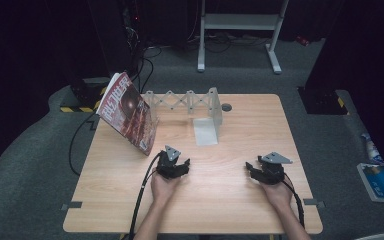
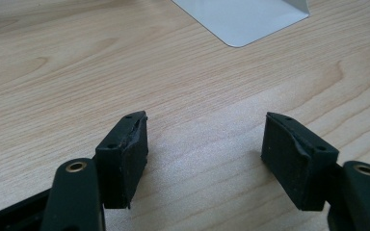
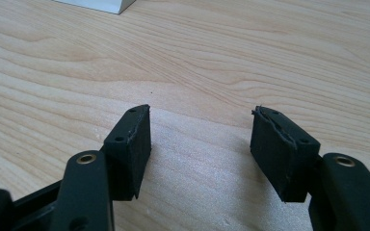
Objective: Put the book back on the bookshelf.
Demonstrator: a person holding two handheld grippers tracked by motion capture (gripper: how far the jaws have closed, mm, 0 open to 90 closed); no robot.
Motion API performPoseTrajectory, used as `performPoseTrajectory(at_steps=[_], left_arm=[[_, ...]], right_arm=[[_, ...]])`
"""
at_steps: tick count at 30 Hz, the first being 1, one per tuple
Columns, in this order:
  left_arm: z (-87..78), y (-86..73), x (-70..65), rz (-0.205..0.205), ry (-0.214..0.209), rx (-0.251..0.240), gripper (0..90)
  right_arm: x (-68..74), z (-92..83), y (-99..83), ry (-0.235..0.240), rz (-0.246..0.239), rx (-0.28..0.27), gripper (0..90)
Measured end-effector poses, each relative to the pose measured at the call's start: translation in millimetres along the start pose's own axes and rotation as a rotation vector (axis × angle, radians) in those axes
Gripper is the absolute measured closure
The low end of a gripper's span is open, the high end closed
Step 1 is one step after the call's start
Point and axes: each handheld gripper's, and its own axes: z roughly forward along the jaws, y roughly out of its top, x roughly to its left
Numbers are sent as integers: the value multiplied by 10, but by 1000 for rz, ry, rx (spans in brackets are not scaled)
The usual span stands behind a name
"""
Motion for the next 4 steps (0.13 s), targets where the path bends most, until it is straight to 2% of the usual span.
performPoseTrajectory(at_steps=[4], left_arm=[[0,1,0,0,-1,2,331]], right_arm=[[0,0,0,1,-1,0,396]])
